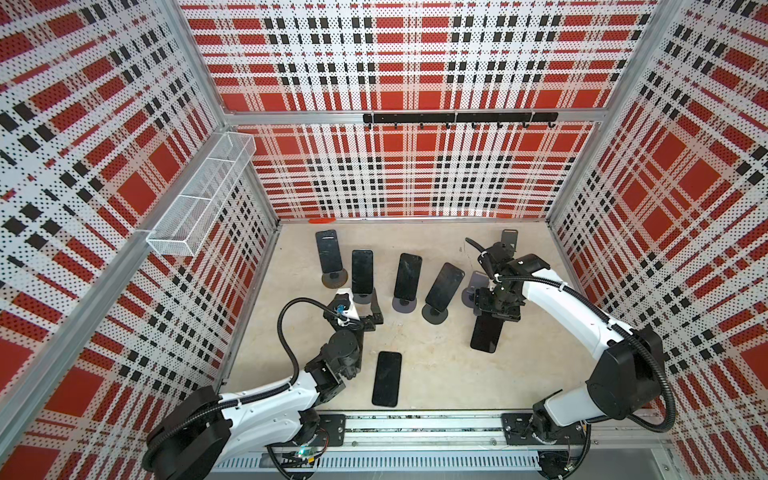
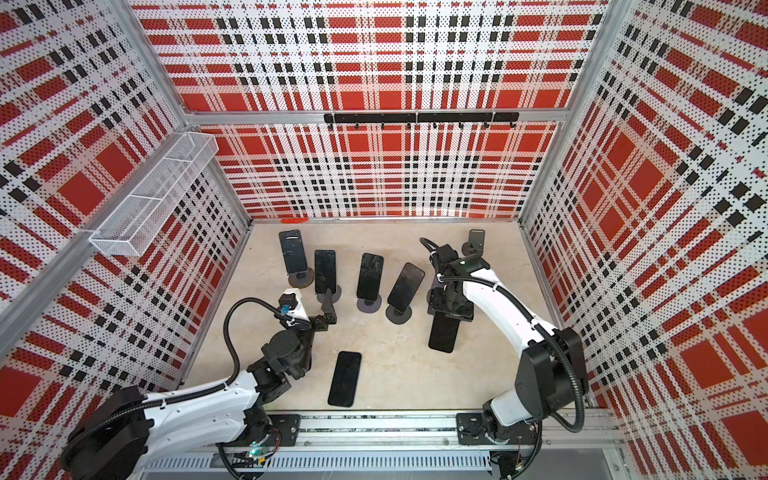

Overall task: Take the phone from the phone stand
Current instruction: 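Lift the phone off its stand and swing it toward the robot, then lower the held phone flat onto the table beside the blue-cased phone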

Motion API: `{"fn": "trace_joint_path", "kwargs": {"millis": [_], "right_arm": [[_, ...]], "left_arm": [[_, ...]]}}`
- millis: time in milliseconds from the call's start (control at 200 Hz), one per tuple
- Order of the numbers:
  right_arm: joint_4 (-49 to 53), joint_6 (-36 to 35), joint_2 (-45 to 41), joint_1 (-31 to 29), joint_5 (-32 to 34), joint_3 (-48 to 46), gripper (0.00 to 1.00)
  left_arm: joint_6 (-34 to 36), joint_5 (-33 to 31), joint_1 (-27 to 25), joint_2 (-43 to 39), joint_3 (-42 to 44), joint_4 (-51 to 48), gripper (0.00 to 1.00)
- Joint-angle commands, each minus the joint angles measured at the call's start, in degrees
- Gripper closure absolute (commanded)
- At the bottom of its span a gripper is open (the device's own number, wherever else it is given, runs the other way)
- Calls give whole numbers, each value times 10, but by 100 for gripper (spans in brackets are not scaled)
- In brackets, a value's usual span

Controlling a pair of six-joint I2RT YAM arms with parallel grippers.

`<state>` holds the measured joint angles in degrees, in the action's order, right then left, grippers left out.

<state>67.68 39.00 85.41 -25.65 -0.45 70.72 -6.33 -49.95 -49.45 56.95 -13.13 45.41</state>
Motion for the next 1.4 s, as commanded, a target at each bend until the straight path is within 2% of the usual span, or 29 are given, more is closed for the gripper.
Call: {"fn": "trace_joint_path", "kwargs": {"millis": [0,235,421,556,671,767,1022,1217,1398], "right_arm": [[-17,7,-26,-37,-31,-17,31],[-48,58,3,-131,-34,-39,31],[-111,55,76,-182,-92,-20,31],[-107,52,124,-206,-94,16,31],[-112,77,149,-226,-96,21,31],[-131,96,165,-243,-105,19,31],[-141,151,209,-293,-76,18,31],[-192,205,211,-313,-97,-5,31],[-196,229,224,-317,-73,-6,31]], "left_arm": [[-26,7,18,-1,14,0,2],[-38,14,27,12,11,-2,2],[-40,9,29,1,16,-5,2],[-42,10,33,-16,18,-10,2],[-40,-1,36,-26,24,-12,2],[-44,13,40,-30,26,-13,2],[-52,26,42,-24,23,-14,2],[-54,20,43,-28,26,-16,2],[-58,21,44,-23,26,-16,2]]}}
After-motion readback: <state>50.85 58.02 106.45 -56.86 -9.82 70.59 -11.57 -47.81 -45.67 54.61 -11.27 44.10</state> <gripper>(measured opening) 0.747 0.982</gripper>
